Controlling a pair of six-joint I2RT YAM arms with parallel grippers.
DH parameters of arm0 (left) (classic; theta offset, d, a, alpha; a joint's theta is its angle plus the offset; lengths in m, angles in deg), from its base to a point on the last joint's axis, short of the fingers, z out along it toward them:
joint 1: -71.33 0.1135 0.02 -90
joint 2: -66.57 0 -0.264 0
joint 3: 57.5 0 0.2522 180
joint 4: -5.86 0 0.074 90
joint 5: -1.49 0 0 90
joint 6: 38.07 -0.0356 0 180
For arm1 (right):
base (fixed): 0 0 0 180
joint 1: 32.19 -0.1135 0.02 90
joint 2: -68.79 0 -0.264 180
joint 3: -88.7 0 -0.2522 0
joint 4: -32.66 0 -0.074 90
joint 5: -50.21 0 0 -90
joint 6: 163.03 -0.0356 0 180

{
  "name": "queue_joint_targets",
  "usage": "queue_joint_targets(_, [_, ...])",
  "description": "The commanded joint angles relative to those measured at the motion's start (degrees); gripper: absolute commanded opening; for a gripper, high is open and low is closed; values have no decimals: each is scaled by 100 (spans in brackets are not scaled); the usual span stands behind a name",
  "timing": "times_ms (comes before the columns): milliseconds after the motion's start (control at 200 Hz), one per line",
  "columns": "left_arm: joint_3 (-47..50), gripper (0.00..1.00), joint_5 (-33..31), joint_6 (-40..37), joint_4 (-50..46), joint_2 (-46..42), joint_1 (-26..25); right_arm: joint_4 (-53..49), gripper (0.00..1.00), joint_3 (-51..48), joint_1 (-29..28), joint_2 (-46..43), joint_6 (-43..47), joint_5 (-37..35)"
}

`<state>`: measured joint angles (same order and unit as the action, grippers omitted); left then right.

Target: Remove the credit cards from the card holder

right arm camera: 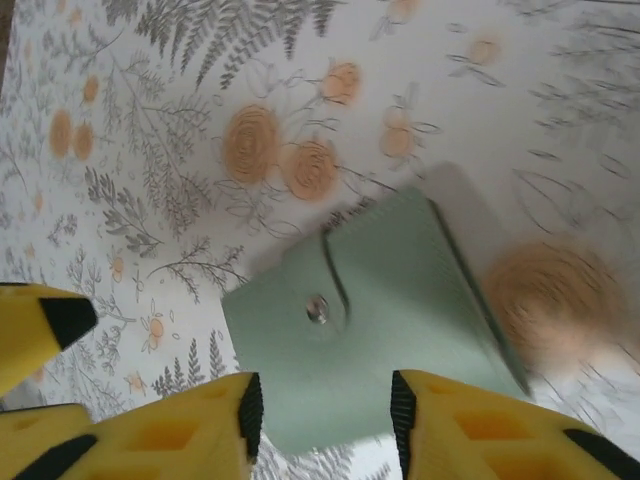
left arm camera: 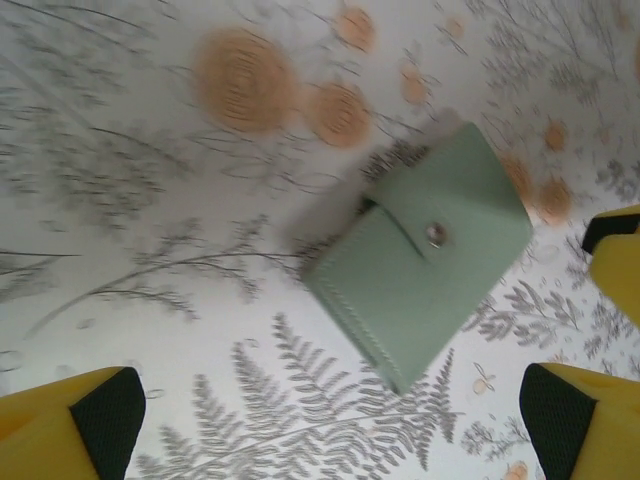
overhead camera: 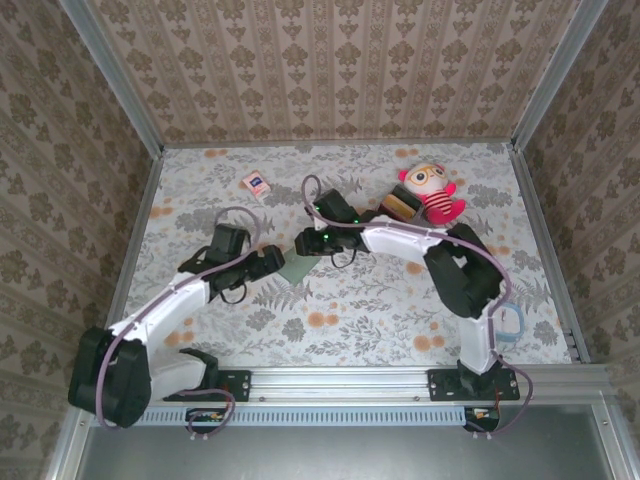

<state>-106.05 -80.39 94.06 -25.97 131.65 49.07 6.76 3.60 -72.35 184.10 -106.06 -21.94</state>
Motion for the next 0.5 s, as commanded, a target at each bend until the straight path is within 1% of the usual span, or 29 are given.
queue_joint_targets(0, [220,100,0,97,3,-287,206,-548,29,597,-50,525,-212,147])
queue_joint_targets(35, [252,100,21,94,-36,-323,249,-628,27,760,-53,676,-273,152])
queue_joint_targets(125, [303,100,65,68,-78,-338,331,-997,26,1171,-62,1006,-315,15])
queue_joint_targets(290, [314,100,241,42,41,-183,380,-1813,27,1651,-62,1365,-317,-724])
queue_joint_targets(405, [377,100,579,162,364,-55,368,-2326,27,1587,-55,1380,-406,-1290])
queue_joint_targets(495, [516,99,752,393,666,-13,285,-2286,27,1047,-28,1079,-656,-1555])
